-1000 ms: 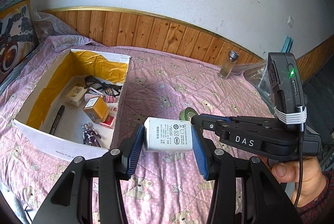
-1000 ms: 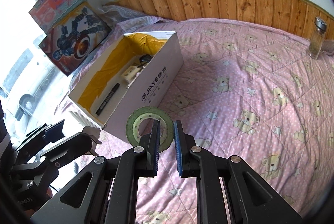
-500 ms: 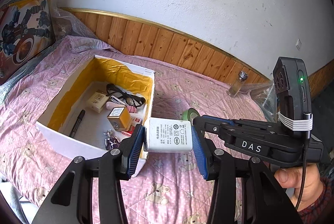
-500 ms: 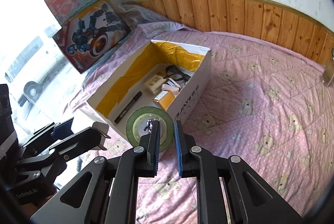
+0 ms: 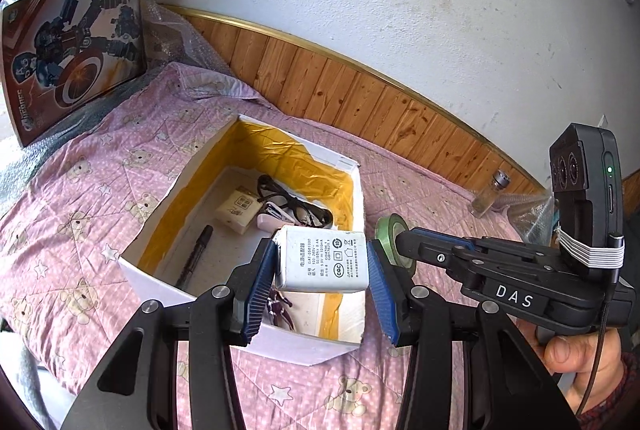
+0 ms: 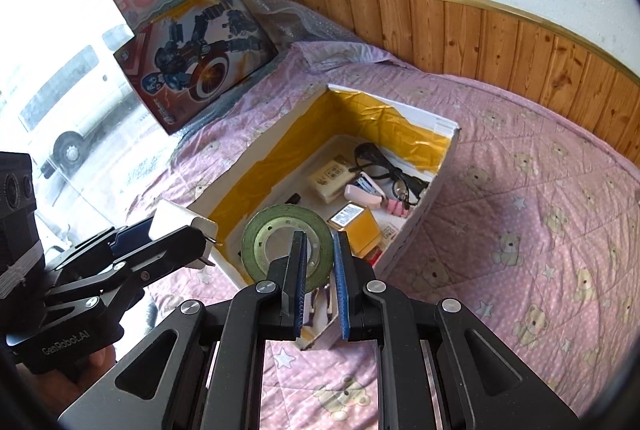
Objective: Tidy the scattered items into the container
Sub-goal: 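Lift the charger and tape roll and carry both over the white box, then open both tools to drop the charger and tape roll into the box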
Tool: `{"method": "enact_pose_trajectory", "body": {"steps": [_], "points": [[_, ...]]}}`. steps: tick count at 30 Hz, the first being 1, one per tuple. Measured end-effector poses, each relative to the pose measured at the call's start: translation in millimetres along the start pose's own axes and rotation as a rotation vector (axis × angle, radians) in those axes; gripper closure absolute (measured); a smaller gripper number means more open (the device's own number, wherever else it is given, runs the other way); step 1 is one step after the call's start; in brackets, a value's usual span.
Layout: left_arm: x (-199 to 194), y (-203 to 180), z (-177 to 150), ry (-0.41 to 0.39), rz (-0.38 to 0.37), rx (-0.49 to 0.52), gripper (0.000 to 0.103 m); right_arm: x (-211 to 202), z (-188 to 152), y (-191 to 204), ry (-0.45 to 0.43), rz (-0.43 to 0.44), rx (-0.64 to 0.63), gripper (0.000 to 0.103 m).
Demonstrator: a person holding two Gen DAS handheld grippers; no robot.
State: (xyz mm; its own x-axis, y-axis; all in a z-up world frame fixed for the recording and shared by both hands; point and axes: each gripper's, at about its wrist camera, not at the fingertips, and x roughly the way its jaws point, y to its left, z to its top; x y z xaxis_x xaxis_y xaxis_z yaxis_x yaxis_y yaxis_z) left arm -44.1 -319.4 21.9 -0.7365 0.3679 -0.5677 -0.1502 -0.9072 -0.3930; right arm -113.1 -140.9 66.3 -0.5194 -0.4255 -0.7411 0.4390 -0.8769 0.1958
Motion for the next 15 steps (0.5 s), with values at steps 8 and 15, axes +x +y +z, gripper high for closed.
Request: {"method": "enact_pose_trajectory", "body": {"steps": [8, 15], "points": [[19.9, 26.6, 6.4, 0.038, 0.034, -0.033, 0.056, 34.1, 23.4, 11.2, 0.042, 0.008, -0.044, 0.090], [42.6, 44.1, 7.9, 0.086, 0.052, -0.061, 0.056, 68.0, 42.0, 17.2, 0.096, 0.004, -0.093, 0.089]]}}
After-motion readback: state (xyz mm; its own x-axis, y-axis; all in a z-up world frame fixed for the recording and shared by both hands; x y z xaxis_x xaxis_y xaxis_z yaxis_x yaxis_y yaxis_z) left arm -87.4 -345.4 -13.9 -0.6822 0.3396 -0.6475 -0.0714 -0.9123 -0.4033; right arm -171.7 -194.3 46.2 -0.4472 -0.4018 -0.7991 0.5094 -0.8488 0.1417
